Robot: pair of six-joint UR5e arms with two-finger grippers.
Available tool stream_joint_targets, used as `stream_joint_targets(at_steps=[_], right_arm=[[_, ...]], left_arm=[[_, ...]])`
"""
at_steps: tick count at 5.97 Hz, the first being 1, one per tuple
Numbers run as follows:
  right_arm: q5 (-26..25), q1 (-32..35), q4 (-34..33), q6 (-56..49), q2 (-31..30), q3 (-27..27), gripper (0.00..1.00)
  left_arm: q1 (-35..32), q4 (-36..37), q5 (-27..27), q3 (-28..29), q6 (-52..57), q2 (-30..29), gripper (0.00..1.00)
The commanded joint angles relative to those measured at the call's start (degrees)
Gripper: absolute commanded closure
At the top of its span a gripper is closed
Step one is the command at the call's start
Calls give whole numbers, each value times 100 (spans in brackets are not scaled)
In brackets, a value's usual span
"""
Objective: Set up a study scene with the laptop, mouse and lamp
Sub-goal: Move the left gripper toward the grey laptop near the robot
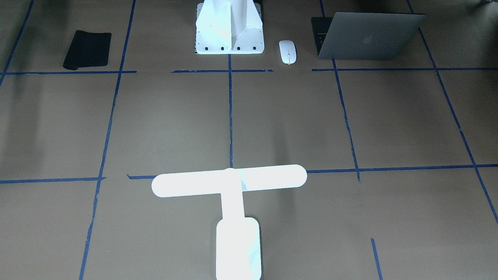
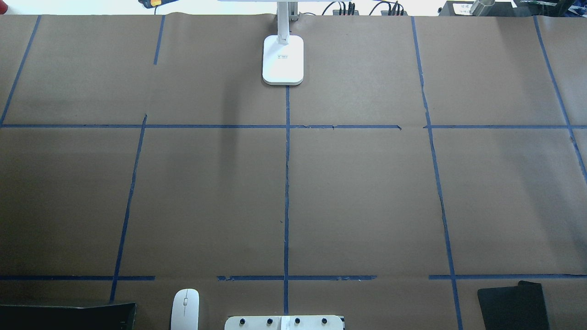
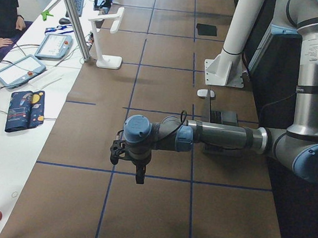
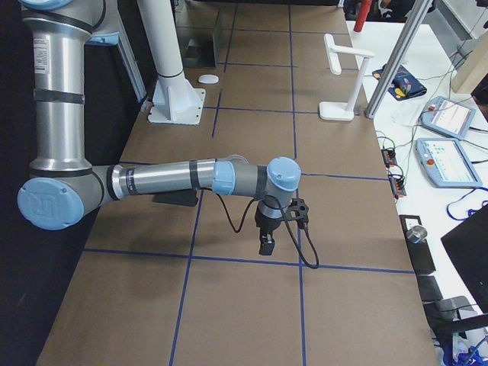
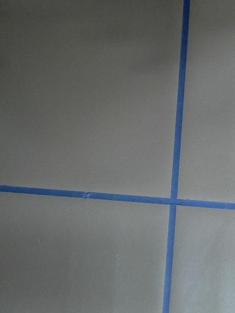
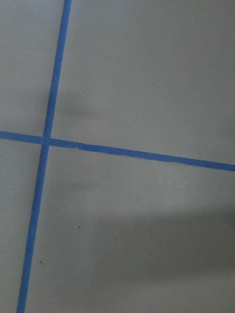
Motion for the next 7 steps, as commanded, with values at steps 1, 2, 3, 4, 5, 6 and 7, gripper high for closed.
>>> stream_joint_targets(at_steps=[1, 2, 3, 4, 5, 6, 7], right_arm=[[-12, 3, 236, -64, -67, 42, 0], [-3, -6, 237, -73, -57, 146, 0], [-20, -6, 237, -73, -49, 139, 0], [-20, -15, 237, -55, 117, 173, 0], [6, -6, 228, -46, 440, 165, 0], [84, -15, 220, -38, 452, 148, 0], [146, -6, 220, 128, 426, 191, 0]], left_arm=[[80, -16, -9, -12, 0, -9, 0], [237, -8, -9, -30, 0, -17, 0], [404, -8, 0, -30, -43, -61, 0], [415, -25, -17, -12, -35, -140, 0], [406, -17, -9, 49, -35, -515, 0], [388, -77, -17, 32, -26, -579, 0], [388, -287, -44, 40, -70, -693, 0]])
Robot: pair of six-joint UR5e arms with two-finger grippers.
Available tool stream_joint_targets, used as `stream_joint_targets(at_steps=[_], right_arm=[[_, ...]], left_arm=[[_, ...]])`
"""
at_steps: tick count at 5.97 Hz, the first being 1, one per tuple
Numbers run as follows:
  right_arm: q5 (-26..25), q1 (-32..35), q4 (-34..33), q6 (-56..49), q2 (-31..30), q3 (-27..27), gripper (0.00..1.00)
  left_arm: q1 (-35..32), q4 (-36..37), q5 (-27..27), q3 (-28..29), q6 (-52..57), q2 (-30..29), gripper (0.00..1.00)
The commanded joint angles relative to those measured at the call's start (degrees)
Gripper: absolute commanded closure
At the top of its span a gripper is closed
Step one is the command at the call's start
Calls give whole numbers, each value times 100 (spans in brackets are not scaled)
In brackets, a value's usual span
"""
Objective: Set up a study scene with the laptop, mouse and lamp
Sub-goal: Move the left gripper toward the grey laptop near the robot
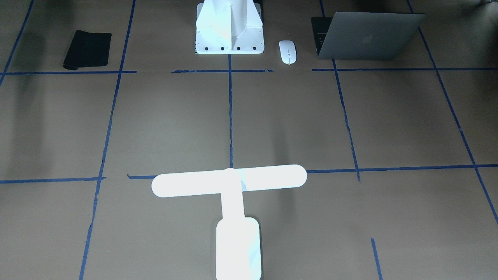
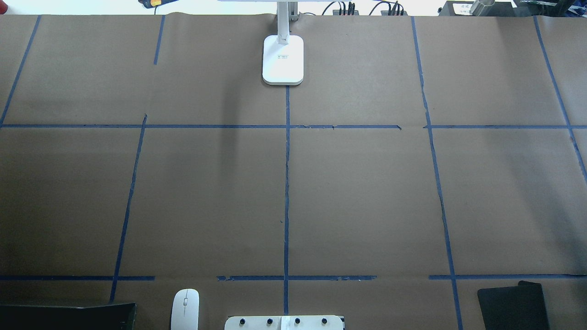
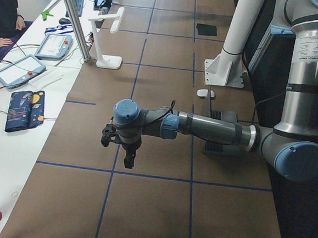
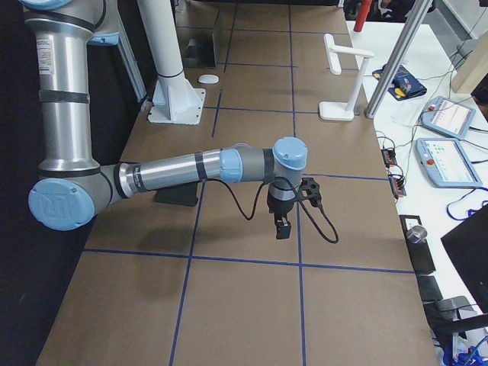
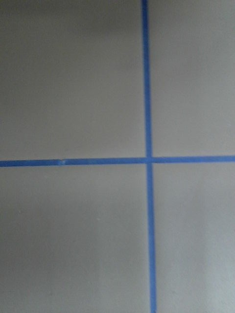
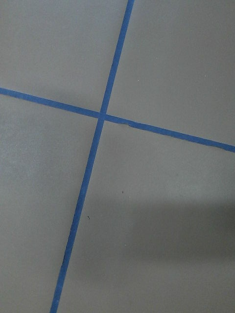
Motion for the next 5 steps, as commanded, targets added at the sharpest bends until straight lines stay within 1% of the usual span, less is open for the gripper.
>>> stream_joint_targets(at_steps=[1, 2, 3, 4, 5], right_arm=[[123, 4, 6, 149, -9, -1, 0], [132, 4, 6, 158, 25, -19, 0], [141, 4, 6, 167, 43, -2, 0], [141, 4, 6, 167, 43, 25, 0], [141, 4, 6, 158, 43, 25, 0]], left_arm=[[-22, -182, -37, -98, 16, -161, 0], [-22, -190, -28, -125, -1, -170, 0], [-5, -373, -28, -326, -1, -205, 0], [13, -819, -37, -441, -10, -127, 0], [74, -1050, -37, -485, 42, -117, 0]])
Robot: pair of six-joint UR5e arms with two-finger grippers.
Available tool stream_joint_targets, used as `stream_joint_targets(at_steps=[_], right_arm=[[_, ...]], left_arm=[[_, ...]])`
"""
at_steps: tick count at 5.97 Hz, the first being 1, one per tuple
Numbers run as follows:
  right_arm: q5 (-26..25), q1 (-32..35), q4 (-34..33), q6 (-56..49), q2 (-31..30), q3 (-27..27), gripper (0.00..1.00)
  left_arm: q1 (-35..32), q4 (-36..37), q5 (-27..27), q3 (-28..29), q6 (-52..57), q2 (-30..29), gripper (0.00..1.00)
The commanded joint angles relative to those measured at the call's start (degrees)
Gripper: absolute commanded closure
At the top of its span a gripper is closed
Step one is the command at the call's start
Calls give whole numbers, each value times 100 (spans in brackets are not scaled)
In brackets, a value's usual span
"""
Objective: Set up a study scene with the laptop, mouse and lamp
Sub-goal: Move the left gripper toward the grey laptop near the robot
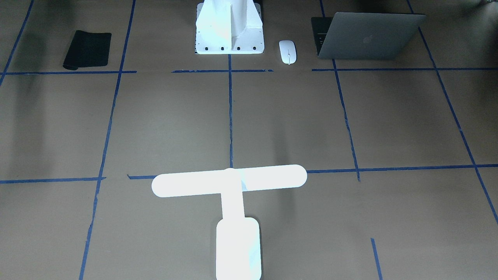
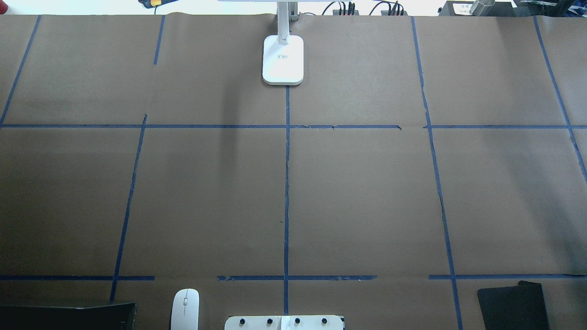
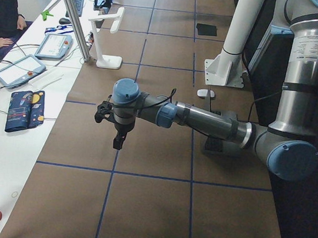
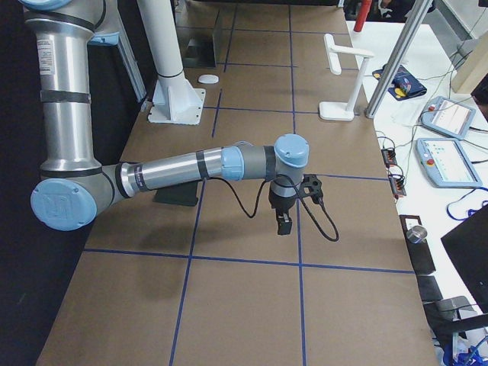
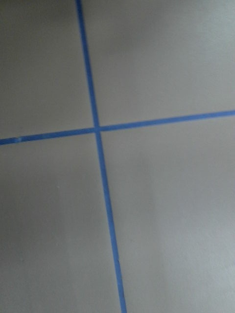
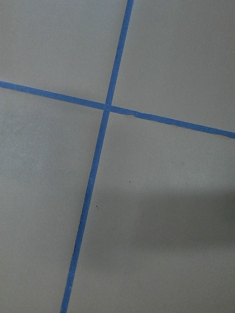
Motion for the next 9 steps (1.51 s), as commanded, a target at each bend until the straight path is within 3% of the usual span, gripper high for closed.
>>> stream_joint_targets(at_steps=[1, 2, 4, 5, 7, 9], right_arm=[[1, 0, 0, 4, 3, 7, 0], [1, 0, 0, -5, 3, -11, 0], [1, 0, 0, 4, 3, 7, 0], [1, 0, 0, 4, 3, 7, 0], [1, 0, 0, 4, 3, 7, 0], [1, 0, 0, 4, 3, -2, 0]], left_arm=[[351, -865, -11, -459, 51, 256, 0], [667, -1323, -11, -846, 52, 667, 0], [1344, -1345, -20, -1803, 383, 1204, 0], [1512, -1328, -29, -2243, 1073, 1703, 0], [1688, -1310, -1131, -2475, 1842, 1849, 0], [2372, -1310, -1643, -2607, 1906, 1858, 0]])
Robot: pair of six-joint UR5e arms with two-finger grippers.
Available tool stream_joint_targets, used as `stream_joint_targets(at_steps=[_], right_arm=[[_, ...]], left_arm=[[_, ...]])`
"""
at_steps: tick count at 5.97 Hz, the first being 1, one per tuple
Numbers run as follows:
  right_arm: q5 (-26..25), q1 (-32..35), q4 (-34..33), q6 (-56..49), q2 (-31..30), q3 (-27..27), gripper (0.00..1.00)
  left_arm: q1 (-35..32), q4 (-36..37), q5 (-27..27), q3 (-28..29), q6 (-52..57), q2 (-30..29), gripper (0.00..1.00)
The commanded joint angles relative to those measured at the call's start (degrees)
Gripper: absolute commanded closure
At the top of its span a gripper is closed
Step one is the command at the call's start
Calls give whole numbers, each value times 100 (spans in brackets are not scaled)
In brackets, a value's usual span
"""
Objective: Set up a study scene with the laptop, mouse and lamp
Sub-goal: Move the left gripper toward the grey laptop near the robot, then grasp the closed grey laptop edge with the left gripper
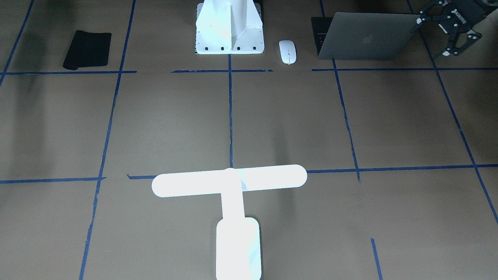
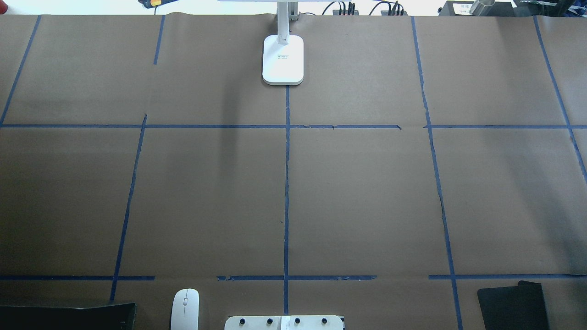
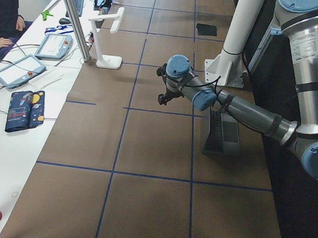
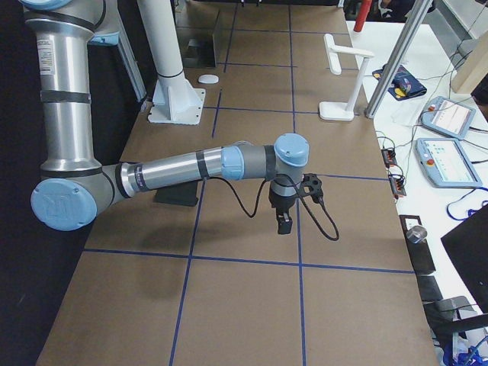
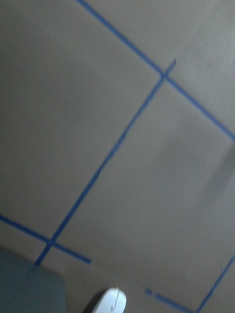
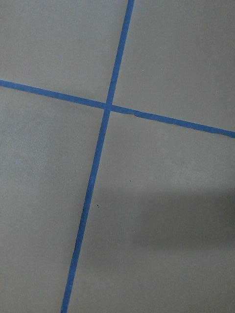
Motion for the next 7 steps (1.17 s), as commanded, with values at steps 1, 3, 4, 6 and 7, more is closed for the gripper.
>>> stream_joint_targets(at_steps=[1, 3, 4, 6, 7], right_arm=[[0, 4, 0, 0, 0, 1, 0], [0, 4, 0, 0, 0, 10, 0], [0, 4, 9, 0, 0, 19, 0], [0, -5, 9, 0, 9, 19, 0], [0, -5, 9, 9, 9, 19, 0]], left_arm=[[751, 0, -319, -241, 43, 84, 0], [1307, -8, -267, -549, 60, 374, 0], [1518, -8, -223, -655, 226, 601, 0], [1555, 0, 239, -664, 1060, 1068, 0], [1608, 0, 304, -664, 1054, 1070, 0]])
